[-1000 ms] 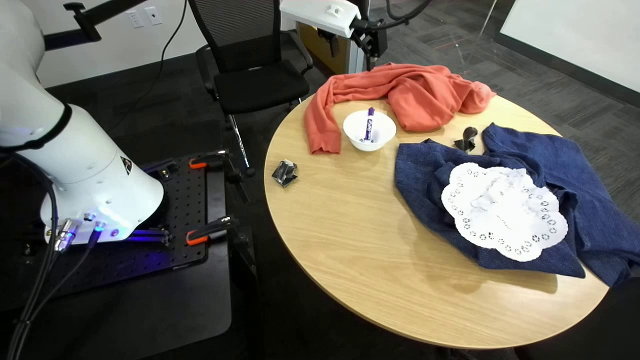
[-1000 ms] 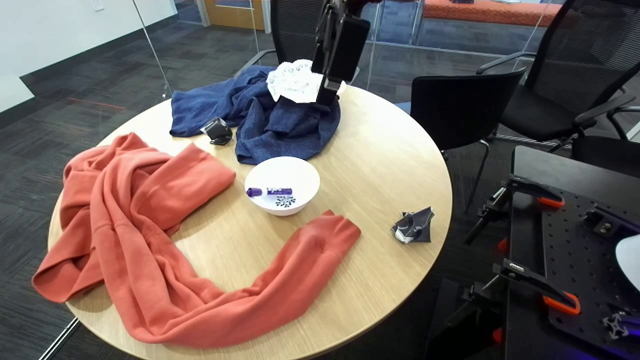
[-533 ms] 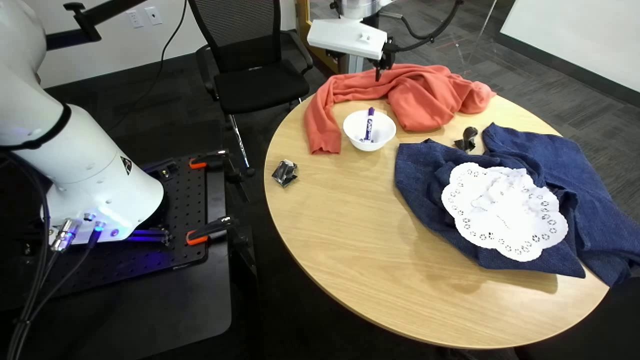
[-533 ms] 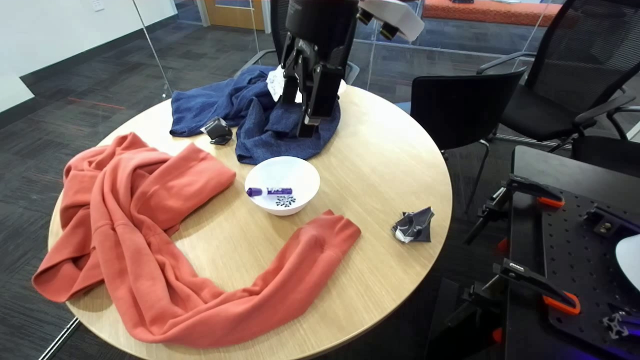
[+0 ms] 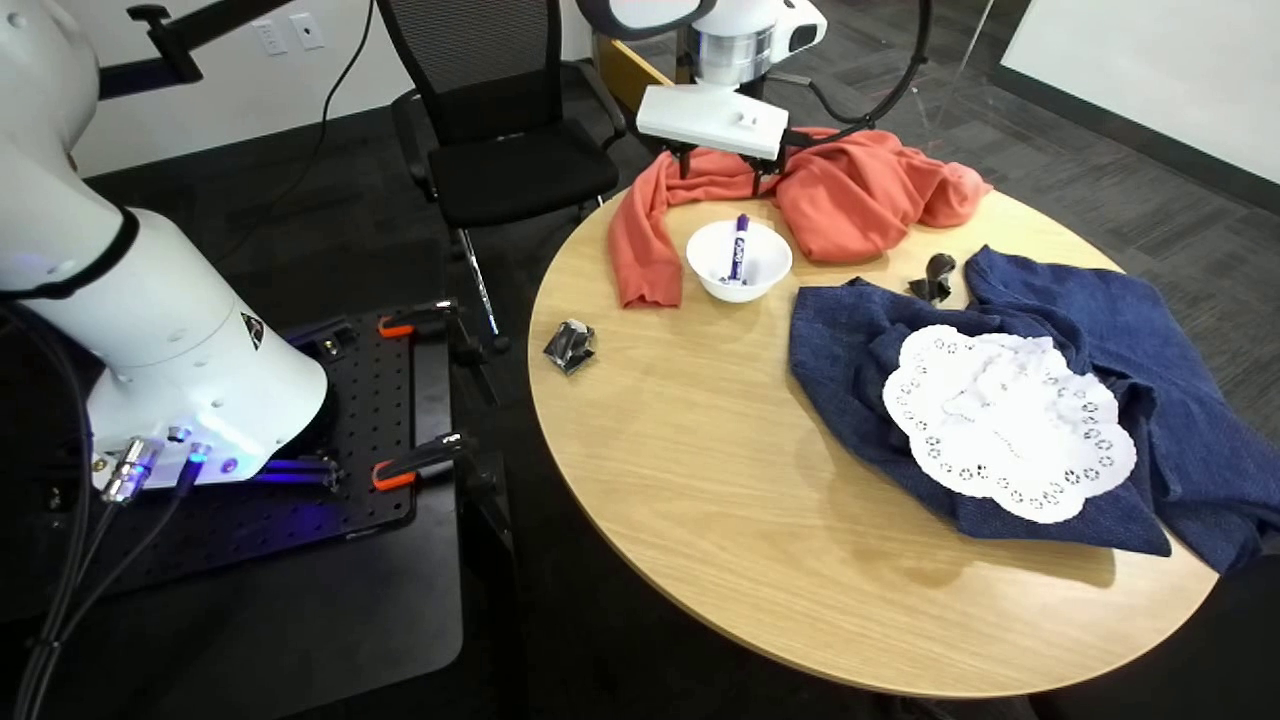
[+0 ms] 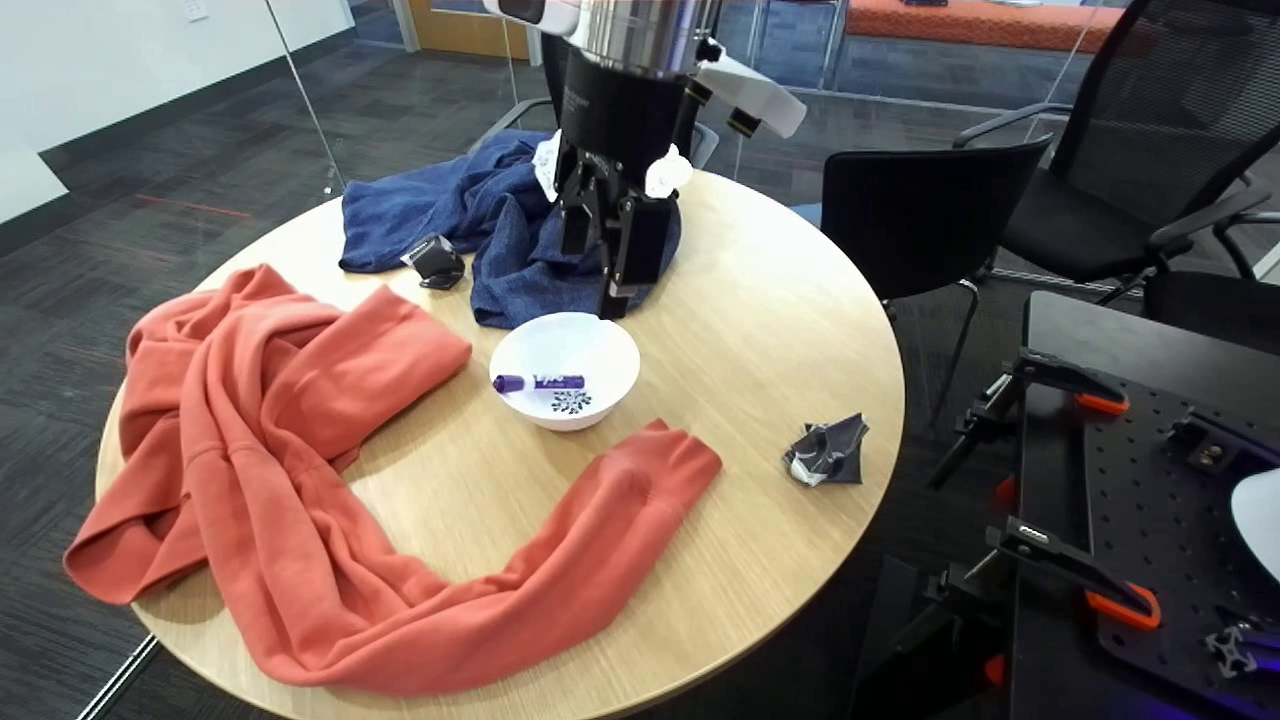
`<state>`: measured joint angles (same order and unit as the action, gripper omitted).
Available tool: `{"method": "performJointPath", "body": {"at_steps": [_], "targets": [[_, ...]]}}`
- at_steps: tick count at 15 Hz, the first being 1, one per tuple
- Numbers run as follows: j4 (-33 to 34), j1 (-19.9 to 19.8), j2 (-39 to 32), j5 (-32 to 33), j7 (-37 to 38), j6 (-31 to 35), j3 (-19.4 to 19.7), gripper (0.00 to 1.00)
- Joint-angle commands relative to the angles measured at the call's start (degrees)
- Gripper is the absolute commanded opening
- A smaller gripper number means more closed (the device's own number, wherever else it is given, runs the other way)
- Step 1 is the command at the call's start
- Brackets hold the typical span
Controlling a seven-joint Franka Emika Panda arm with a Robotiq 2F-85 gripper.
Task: Remove the marker from the bowl
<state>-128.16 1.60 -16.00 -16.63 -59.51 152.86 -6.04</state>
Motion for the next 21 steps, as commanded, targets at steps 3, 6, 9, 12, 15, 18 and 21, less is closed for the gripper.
{"method": "performJointPath", "body": {"at_steps": [3, 6, 9, 12, 15, 18, 21], "targets": [[0.73, -3.05, -1.64, 0.87, -1.21, 1.02, -3.05, 1.00], [1.87, -4.05, -4.00, 1.56, -2.96, 1.49, -4.07, 1.00], [3.32, -5.05, -6.65, 1.88, -4.90, 2.90, -5.05, 1.00], [4.75, -5.79, -9.19, 2.94, -5.19, 5.07, -5.82, 1.00], [6.17, -6.48, -11.42, 4.86, -4.50, 6.06, -6.47, 0.71], [7.77, -6.39, -13.43, 7.30, -3.51, 6.05, -6.06, 0.79], [9.46, -6.57, -15.32, 8.94, -2.90, 5.60, -5.97, 0.80]]}}
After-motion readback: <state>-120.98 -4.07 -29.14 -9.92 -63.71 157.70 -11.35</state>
